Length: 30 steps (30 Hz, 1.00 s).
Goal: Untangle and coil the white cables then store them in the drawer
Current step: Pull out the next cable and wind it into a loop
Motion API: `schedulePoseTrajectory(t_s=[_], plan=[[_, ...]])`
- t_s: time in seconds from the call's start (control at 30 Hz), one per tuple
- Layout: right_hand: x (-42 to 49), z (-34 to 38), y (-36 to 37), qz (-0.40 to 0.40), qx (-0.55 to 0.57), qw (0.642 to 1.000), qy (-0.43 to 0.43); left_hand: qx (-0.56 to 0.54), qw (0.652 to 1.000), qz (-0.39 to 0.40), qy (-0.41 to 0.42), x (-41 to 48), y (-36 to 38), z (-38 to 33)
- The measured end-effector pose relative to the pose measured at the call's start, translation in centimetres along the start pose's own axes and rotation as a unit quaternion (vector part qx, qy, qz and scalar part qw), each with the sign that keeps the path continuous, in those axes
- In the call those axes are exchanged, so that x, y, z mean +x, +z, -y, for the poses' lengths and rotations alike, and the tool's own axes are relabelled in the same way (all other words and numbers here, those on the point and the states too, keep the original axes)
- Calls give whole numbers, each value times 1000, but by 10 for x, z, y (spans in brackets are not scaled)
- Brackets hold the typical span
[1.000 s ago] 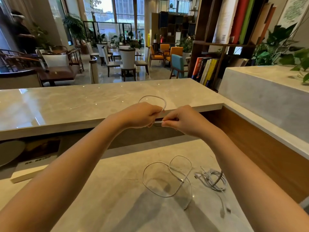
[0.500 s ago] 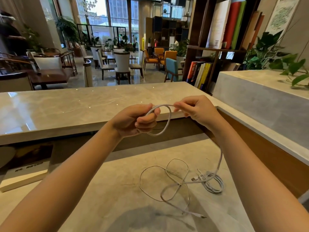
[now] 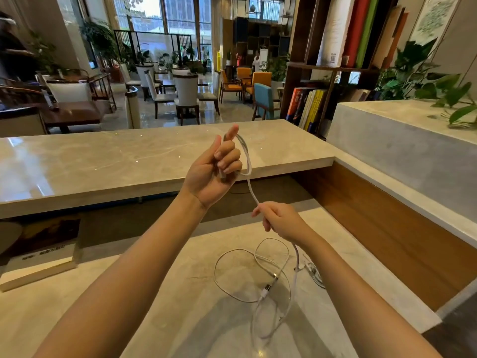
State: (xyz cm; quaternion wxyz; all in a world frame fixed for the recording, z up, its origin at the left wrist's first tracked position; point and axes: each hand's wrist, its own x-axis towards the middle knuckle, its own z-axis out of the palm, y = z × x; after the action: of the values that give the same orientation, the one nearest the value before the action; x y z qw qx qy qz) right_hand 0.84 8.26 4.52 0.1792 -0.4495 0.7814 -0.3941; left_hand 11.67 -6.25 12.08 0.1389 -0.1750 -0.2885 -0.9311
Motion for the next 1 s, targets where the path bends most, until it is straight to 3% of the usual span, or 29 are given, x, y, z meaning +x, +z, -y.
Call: schedulePoseTrajectory(t_s=[0.13, 0.2, 0.23, 0.3, 0.37, 0.5, 0.53, 0.57, 0.6, 0.7, 0.87, 1.0], plan=[[-1, 16, 4, 23, -90, 995, -39, 45, 996, -55, 44, 2, 2, 0], [-5, 26, 7, 35, -136, 988, -71, 158, 983, -77, 53, 3, 0, 1], [-6, 31, 8, 33, -163, 981, -96, 268, 957, -96, 53, 3, -2, 2], [-8, 43, 6, 5, -233, 961, -151, 521, 841, -139, 46, 2, -7, 8], [-7, 54, 0, -47, -301, 932, -197, 680, 716, -146, 47, -1, -11, 15], [-5, 67, -20, -101, -326, 914, -221, 844, 525, -112, 7, -3, -12, 20], [-5, 69, -24, -100, -336, 912, -212, 866, 490, -97, -21, -3, -11, 19], [-3, 70, -29, -95, -349, 910, -204, 872, 480, -83, -56, -3, -10, 18], [-1, 69, -33, -86, -363, 907, -195, 855, 503, -74, -103, -5, -9, 16], [4, 66, -45, -36, -372, 911, -172, 703, 656, -71, -265, -12, -6, 3], [6, 49, -54, 25, -313, 932, -180, 528, 773, -21, -351, -22, -14, -15], [6, 18, -55, -54, -423, 874, -232, 337, 871, 13, -358, -34, -19, -26]])
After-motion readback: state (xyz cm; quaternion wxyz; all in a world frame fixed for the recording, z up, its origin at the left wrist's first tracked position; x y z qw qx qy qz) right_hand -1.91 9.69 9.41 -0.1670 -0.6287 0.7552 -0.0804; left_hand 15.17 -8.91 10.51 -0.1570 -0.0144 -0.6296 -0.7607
